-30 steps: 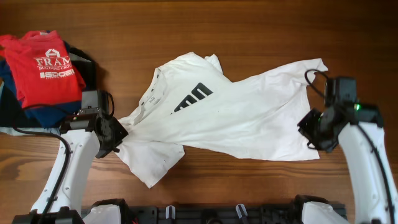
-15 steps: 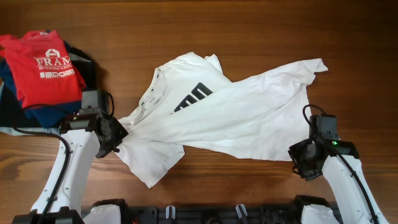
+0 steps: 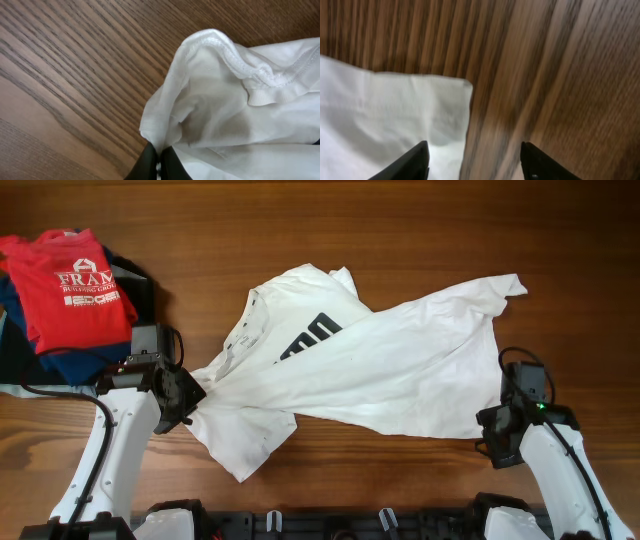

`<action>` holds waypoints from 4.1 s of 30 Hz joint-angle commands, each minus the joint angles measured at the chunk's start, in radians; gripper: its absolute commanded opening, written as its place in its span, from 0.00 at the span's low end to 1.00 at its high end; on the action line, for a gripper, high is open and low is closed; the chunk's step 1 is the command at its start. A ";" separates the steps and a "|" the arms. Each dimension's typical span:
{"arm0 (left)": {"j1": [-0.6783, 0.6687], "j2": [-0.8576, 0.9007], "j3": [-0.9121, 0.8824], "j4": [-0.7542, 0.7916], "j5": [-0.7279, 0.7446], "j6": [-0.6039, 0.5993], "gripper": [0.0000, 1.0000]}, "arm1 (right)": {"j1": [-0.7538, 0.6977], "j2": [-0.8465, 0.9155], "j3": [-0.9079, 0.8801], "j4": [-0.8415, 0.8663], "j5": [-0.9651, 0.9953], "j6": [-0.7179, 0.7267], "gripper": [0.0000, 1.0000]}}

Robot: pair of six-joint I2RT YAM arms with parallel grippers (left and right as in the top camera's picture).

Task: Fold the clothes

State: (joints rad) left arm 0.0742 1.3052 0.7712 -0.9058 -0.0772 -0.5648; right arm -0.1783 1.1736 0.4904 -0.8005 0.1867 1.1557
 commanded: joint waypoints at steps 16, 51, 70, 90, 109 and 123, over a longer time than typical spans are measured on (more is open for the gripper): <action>0.007 0.000 -0.001 -0.001 0.024 0.011 0.04 | -0.035 0.245 -0.008 0.273 0.034 -0.233 0.04; 0.088 -0.376 0.807 -0.170 0.272 0.145 0.04 | -0.035 -0.142 1.402 -0.607 0.080 -0.756 0.04; 0.004 0.254 0.854 0.322 0.496 0.138 0.04 | -0.036 0.608 1.500 -0.329 -0.102 -0.855 0.04; -0.027 0.477 1.318 -0.323 0.512 0.325 0.04 | -0.039 0.712 1.818 -0.568 0.113 -0.874 0.04; -0.079 0.458 0.591 -0.505 0.313 0.366 0.04 | -0.101 0.685 1.012 -0.581 0.093 -0.811 0.04; 0.057 0.060 0.319 -0.402 0.304 0.317 0.04 | -0.296 0.384 0.758 -0.493 -0.052 -0.817 0.04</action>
State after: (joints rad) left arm 0.1261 1.4429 1.0973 -1.2972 0.2291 -0.2310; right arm -0.4740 1.6333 1.2652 -1.2922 0.1654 0.3279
